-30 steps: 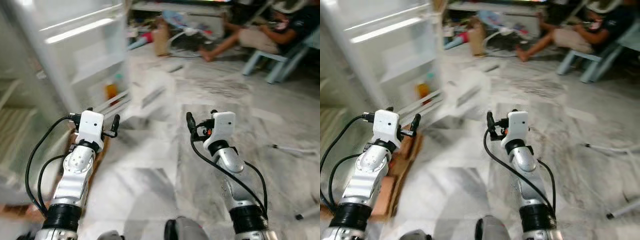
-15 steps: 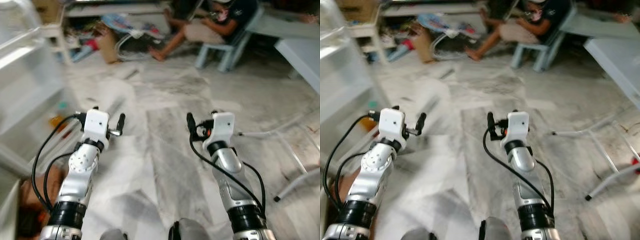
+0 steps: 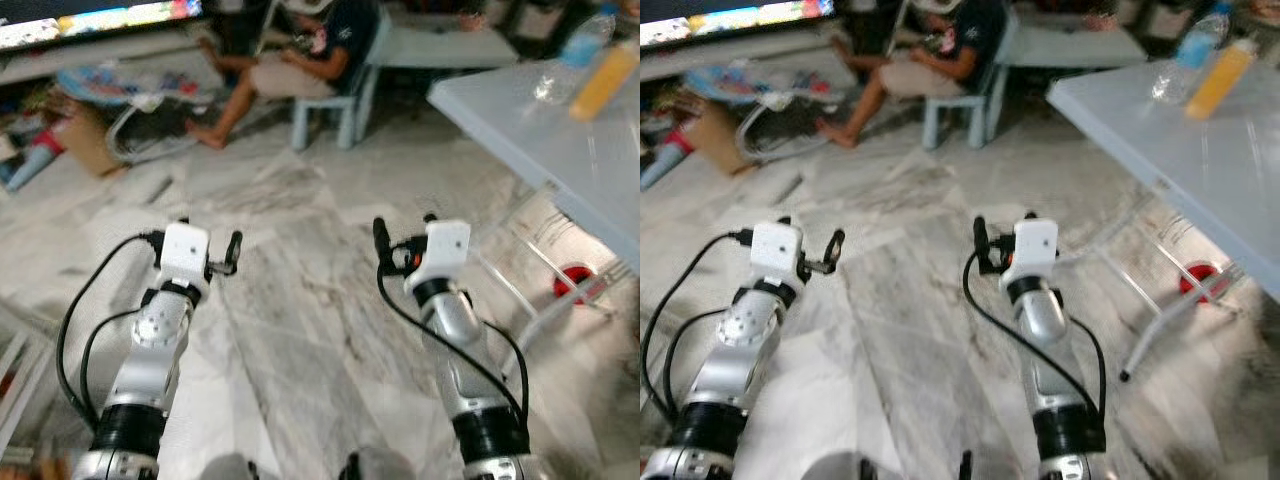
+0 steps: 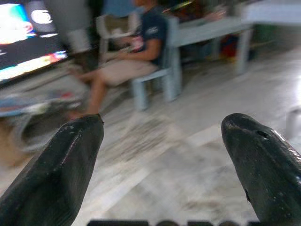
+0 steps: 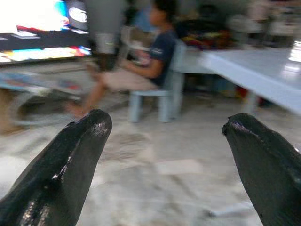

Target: Restocking fridge

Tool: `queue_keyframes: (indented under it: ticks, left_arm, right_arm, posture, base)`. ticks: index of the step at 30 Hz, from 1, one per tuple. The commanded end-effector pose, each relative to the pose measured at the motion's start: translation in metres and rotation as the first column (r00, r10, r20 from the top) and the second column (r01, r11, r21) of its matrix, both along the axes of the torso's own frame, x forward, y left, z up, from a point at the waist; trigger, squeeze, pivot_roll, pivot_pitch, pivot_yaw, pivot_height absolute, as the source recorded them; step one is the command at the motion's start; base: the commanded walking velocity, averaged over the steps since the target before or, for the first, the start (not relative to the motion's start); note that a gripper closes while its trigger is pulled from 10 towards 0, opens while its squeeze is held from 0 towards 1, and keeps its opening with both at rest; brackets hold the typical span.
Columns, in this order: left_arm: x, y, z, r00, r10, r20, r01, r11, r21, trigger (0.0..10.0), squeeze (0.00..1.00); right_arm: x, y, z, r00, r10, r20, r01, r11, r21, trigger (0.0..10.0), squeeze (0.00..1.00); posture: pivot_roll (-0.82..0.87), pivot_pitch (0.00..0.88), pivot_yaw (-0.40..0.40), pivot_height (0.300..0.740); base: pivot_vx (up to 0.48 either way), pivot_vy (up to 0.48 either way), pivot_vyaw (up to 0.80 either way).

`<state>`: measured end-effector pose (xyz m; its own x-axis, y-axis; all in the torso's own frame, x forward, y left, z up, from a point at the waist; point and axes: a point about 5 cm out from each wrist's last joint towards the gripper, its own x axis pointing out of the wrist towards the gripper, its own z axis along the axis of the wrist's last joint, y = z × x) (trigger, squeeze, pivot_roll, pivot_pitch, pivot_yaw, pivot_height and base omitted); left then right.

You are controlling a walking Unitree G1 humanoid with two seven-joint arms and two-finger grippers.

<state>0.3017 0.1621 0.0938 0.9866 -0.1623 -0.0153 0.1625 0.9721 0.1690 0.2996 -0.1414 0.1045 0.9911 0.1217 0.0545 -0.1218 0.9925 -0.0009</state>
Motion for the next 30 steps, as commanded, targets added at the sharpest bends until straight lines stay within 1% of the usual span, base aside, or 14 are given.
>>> queue_keyframes:
  ticks: [1,13,20,26,30]
  left_arm:
    - [0.0009,-0.0042,0.0018,1.000,-0.021,0.007,0.021,1.000,0.004,10.0,0.00]
    - [0.0064,0.0017,0.0042,1.000,0.019,0.011,-0.019,1.000,-0.002,10.0,0.00]
    - [0.0079,-0.0008,0.0051,1.000,0.023,0.016,-0.022,1.000,-0.015,10.0,0.00]
    - [0.0092,-0.0029,0.0059,0.999,0.029,0.023,-0.028,0.999,-0.026,10.0,0.00]
    - [0.0098,-0.0009,0.0072,0.998,0.051,0.035,-0.050,0.998,-0.039,10.0,0.00]
  right_arm:
    - [0.0018,-0.0042,0.0034,1.000,-0.022,0.016,0.022,1.000,-0.001,10.0,0.00]
    - [0.0009,-0.0013,0.0021,1.000,-0.017,0.011,0.017,1.000,0.005,10.0,0.00]
    - [0.0015,-0.0018,0.0024,1.000,-0.020,0.012,0.020,1.000,-0.002,10.0,0.00]
    - [0.0019,-0.0024,0.0041,1.000,-0.020,0.020,0.020,1.000,0.000,10.0,0.00]
    - [0.0015,-0.0029,0.0044,1.000,-0.019,0.024,0.019,1.000,0.000,10.0,0.00]
  posture:
    - [-0.07,0.057,-0.029,0.740]
    - [-0.07,0.063,-0.031,0.740]
    - [-0.07,0.067,-0.031,0.740]
    - [-0.07,0.067,-0.031,0.740]
    - [-0.08,0.071,-0.029,0.740]
  base:
    - [0.480,0.000,-0.80]
    - [0.480,0.000,-0.80]
    - [0.480,0.000,-0.65]
    - [0.462,0.000,-0.80]
    - [0.404,0.199,-0.24]
